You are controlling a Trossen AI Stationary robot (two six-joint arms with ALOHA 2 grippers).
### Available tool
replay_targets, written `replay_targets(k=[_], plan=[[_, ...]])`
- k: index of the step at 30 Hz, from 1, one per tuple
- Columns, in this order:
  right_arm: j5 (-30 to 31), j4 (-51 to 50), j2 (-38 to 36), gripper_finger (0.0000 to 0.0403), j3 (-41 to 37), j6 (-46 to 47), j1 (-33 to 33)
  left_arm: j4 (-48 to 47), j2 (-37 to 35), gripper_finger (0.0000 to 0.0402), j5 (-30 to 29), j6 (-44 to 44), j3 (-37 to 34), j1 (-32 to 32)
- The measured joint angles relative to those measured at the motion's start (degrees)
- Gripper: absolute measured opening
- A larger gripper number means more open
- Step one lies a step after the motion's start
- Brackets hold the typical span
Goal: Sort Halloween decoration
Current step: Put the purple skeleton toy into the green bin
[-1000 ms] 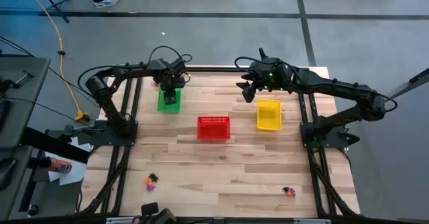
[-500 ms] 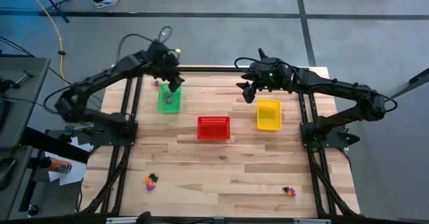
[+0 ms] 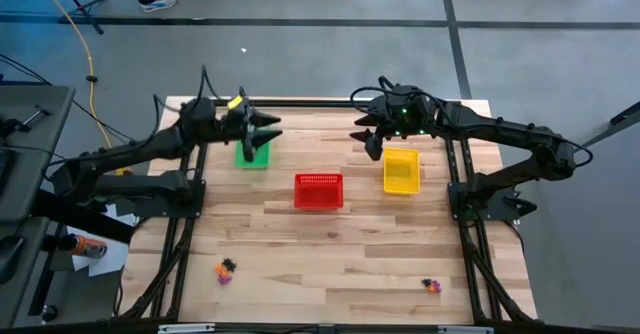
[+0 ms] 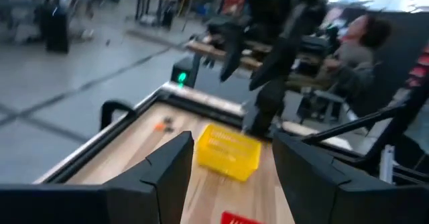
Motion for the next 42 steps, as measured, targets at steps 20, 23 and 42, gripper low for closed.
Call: replay_targets(k=[20, 23, 42], plan=[[-5.1, 5.5, 0.0, 0.0197, 0.0, 0.3, 0.0, 6.0, -0.2, 0.0195, -2.3, 7.4, -2.9, -5.9], [-5.8, 2.8, 0.0, 0.0197, 0.0, 2.3, 0.0, 5.8, -0.2, 0.0195, -4.3, 7.3, -2.9, -5.9], [-7.6, -32.4, 1.4, 0.0197, 0.0, 43.1, 34.8, 5.7, -0.2, 0.0195, -8.4, 7.3, -2.8, -5.8]])
